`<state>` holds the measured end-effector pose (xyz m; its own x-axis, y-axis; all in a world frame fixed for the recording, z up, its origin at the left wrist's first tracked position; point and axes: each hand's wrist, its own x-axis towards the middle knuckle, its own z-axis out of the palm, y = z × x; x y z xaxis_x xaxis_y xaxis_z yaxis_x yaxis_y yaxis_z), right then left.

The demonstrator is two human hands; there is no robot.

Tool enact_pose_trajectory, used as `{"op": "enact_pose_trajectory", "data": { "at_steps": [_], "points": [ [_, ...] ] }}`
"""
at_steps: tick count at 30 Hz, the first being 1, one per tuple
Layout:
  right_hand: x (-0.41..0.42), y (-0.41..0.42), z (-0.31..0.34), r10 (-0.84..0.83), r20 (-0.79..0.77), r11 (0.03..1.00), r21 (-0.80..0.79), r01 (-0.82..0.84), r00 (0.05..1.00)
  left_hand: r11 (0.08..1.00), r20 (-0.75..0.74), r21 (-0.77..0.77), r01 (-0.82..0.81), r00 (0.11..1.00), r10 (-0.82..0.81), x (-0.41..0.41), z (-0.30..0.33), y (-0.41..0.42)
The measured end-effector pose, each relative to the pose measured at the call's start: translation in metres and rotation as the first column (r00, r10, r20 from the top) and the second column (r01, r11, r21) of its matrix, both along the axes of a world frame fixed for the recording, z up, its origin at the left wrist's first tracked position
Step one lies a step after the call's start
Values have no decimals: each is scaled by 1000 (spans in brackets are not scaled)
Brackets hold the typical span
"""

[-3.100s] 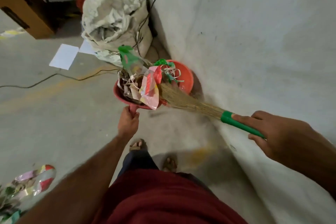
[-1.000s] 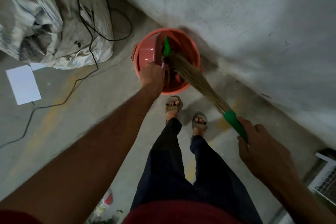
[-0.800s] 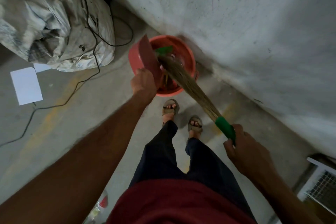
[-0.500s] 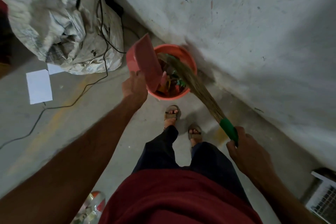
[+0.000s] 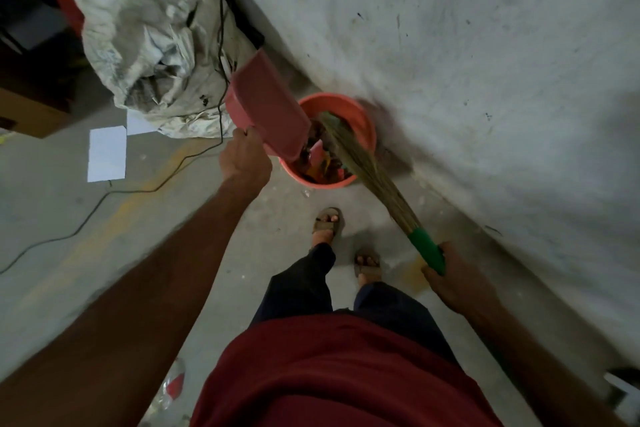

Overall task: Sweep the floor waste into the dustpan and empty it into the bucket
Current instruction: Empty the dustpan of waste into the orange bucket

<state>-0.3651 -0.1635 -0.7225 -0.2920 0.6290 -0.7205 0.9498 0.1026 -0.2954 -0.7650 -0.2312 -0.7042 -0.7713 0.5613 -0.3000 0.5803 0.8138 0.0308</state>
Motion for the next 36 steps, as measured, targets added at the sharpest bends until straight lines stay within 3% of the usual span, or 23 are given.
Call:
{"op": "enact_pose_trajectory", "data": {
  "at_steps": [6,11,17,27,36],
  "points": [
    [12,4,8,121,32,992,35,-122,992,997,20,30,-65,998,65,38,11,-29],
    [24,2,5,153,-71,986,82,-147,986,989,41,65,-134,991,131,76,17,-47],
    [29,-2,4,249,-9,966,71,-248,968,982,30,58,-182,983,180,92,20,-74],
    [25,-56,-6,360,-34,927,125,-353,933,957,23,181,-224,974,224,52,3,-128],
    [12,-164,-21,363,188,915,115,-387,913,971,62,206,-121,992,110,-24,-28,-207]
  ]
}}
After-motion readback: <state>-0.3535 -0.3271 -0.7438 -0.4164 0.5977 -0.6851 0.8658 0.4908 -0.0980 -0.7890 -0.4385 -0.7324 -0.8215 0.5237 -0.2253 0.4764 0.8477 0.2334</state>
